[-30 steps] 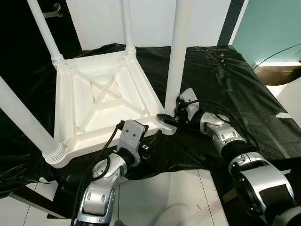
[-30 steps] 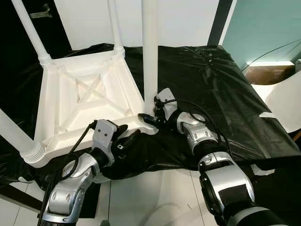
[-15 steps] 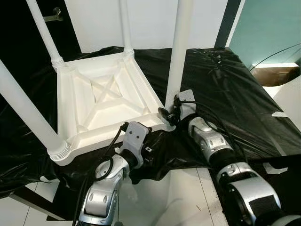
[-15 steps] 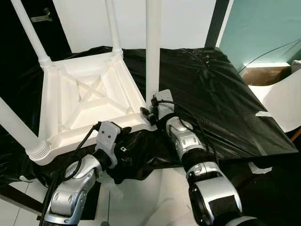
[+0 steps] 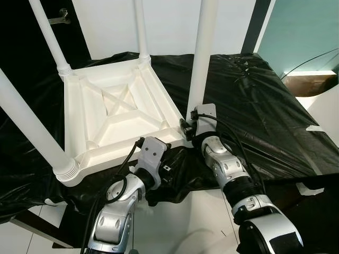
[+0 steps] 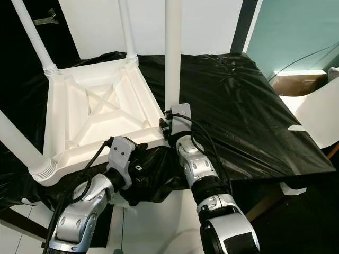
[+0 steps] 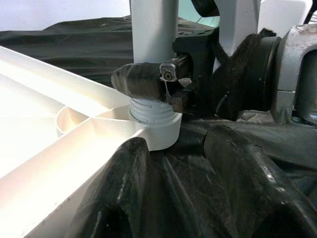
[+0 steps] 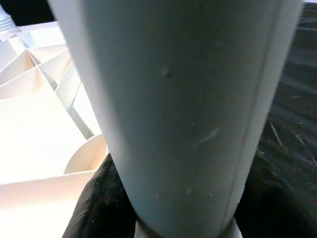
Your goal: Building children table
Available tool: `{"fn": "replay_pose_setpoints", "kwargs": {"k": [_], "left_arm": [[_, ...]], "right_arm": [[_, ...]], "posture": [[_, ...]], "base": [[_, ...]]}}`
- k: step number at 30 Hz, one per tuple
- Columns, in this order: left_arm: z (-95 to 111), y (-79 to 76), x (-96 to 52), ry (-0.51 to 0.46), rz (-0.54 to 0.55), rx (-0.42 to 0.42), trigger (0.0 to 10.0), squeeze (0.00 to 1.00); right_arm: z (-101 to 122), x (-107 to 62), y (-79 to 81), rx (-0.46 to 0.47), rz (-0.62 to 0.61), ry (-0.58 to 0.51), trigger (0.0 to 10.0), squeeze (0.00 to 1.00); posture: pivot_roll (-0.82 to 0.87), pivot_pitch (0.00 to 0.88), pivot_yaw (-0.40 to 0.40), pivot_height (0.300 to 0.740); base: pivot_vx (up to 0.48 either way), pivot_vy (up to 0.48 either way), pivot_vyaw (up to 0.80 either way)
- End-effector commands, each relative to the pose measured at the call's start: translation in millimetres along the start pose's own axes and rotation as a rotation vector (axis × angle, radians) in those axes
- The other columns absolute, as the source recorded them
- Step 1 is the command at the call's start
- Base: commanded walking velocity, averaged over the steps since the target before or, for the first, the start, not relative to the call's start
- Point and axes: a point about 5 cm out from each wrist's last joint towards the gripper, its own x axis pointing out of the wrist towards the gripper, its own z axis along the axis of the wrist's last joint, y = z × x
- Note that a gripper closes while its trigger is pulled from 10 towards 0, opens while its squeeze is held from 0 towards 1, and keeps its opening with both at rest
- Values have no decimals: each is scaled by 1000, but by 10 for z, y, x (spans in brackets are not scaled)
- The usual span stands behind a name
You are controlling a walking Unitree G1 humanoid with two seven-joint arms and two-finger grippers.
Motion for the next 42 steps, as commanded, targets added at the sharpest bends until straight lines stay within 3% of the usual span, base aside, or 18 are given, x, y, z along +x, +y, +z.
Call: {"fn": "replay_pose_setpoints", "kwargs": {"k": [1,8,9,10,20,24,25,29,35,42], "left_arm": [[1,30,12,9,41,1,10000,0],[0,23,11,9,41,-2,10000,0],[-2,20,10,9,41,-2,10000,0],[-3,19,8,10,41,-2,10000,0],[-12,10,-5,13,36,-2,10000,0],[-18,9,-2,17,25,0,10000,0],[-17,7,2,17,22,2,10000,0],[-12,17,11,14,19,-1,10000,0],[-9,25,16,18,14,7,10000,0],[5,36,20,19,12,10,10000,0]], "right_arm": [[-114,-30,-10,8,-17,55,10000,0],[-105,-46,1,4,-23,52,10000,0],[-98,-50,2,2,-20,48,10000,71],[-79,-55,3,-2,-8,36,10000,1000],[37,-130,-165,-25,142,-52,10000,1000],[104,-169,-351,-118,313,-74,10000,973],[113,-166,-390,-126,344,-71,10000,0],[141,-147,-465,-155,441,-51,10000,0],[145,-105,-446,-235,596,-8,10000,0],[161,7,-424,-313,637,34,10000,0]], "posture": [[59,0,-29,740],[61,0,-31,740],[62,0,-33,740],[62,0,-33,740],[62,0,-32,740],[53,0,-27,740],[44,0,-24,740],[34,0,-13,740],[31,0,-3,740],[38,0,-2,740]], "base": [[0,0,0],[0,0,0],[0,0,0],[0,0,0],[0,0,0],[0,0,0],[0,0,0],[0,0,0],[0,0,0],[0,0,0]]}}
